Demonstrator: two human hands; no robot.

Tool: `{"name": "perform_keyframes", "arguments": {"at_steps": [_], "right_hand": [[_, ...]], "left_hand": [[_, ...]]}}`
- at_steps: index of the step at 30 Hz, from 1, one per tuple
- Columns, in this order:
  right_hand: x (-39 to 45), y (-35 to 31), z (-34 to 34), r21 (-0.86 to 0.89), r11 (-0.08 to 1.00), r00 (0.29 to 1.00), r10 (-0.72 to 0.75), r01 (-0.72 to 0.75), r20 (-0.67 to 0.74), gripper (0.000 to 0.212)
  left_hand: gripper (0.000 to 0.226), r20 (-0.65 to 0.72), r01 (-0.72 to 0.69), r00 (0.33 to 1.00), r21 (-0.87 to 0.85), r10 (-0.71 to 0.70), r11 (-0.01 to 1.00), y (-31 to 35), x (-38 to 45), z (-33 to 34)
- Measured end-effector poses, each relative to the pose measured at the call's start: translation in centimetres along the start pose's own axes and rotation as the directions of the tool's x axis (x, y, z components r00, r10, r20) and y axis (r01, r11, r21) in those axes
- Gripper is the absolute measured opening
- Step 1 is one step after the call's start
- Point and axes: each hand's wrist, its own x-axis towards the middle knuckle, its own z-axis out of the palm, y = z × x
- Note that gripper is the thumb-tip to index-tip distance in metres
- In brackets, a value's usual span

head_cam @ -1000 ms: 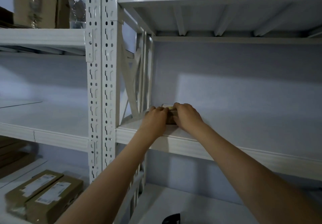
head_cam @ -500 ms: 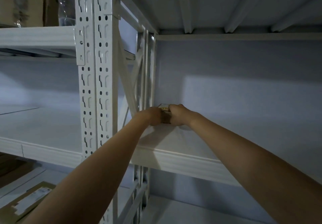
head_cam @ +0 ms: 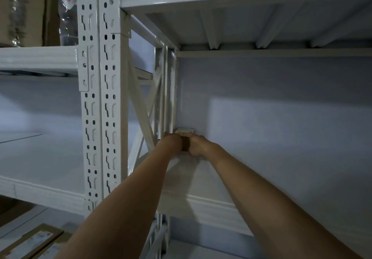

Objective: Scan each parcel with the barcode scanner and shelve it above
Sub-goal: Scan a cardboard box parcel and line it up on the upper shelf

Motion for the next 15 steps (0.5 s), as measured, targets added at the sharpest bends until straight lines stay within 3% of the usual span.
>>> {"name": "perform_keyframes", "arguments": {"at_steps": [2, 9, 15], "right_hand": [[0.7, -0.1, 0.5, -0.061, 0.998, 0.998, 0.037, -0.035, 0.046, 0.062], [3.0, -1.4, 1.1, -0.126, 0.990, 0.998, 0.067, -0.069, -0.019, 0.051], [2.7, -0.9, 0.8, -0.198, 0.980, 1.000, 0.028, -0.028, 0.001, 0.076]], "left_hand": [[0.051, 0.022, 0.016, 1.000, -0.068, -0.014, 0.998, -0.1, 0.3, 0.9], [0.052, -0.043, -0.046, 0.998, -0.176, 0.040, 0.983, -0.9, 2.2, 2.5], [0.051, -0.112, -0.067, 0.993, -0.213, 0.044, 0.975, -1.0, 2.9, 3.3]]}}
